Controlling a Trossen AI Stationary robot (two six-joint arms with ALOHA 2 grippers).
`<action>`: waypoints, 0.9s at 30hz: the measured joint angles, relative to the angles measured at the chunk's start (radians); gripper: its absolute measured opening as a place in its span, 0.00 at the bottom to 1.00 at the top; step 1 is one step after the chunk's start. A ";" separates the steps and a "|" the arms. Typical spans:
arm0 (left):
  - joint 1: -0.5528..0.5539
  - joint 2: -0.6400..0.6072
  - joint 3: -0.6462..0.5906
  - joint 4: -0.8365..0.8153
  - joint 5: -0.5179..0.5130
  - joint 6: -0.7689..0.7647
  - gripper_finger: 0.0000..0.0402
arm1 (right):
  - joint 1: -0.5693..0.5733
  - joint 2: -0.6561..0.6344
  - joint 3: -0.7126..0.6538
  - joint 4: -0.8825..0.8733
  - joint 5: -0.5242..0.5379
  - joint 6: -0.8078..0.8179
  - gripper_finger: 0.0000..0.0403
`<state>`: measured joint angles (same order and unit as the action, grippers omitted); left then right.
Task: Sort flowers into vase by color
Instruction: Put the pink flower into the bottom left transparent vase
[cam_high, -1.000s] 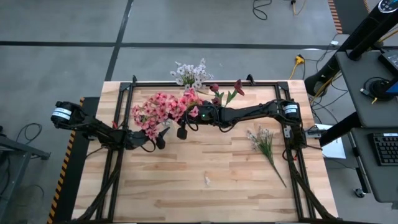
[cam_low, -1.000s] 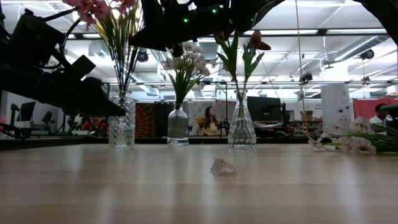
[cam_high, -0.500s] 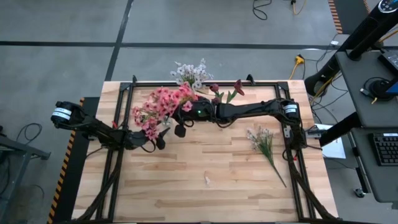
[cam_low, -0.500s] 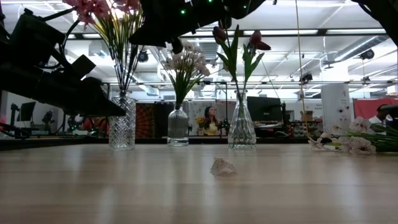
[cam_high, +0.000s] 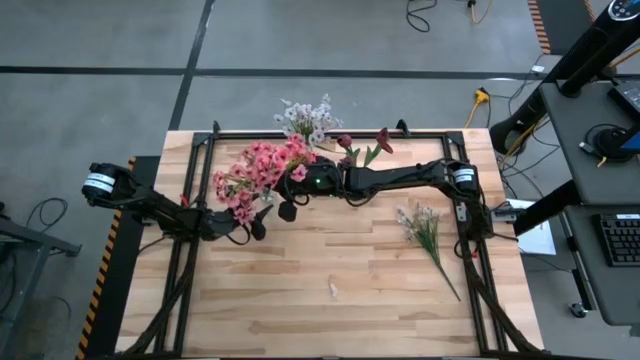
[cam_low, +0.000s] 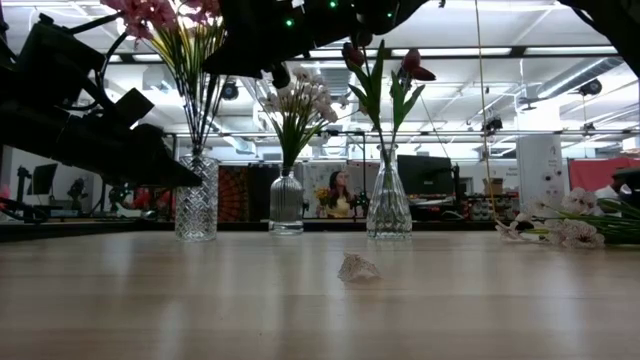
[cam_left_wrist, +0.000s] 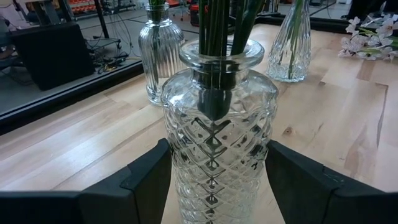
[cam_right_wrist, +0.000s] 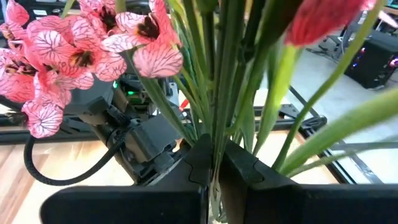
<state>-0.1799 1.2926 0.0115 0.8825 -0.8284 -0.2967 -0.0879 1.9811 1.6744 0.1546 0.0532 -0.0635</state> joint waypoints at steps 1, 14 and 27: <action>0.000 0.000 0.000 0.000 0.000 0.000 0.56 | 0.000 0.000 0.001 0.000 0.000 0.000 0.03; 0.000 0.000 0.000 0.000 0.000 0.001 0.56 | 0.000 0.002 0.036 -0.044 -0.001 0.021 0.03; 0.000 0.000 0.001 0.000 0.001 0.000 0.56 | -0.005 0.081 0.099 -0.081 0.000 0.020 0.03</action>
<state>-0.1799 1.2930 0.0124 0.8822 -0.8276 -0.2962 -0.0925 2.0619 1.7739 0.0735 0.0528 -0.0433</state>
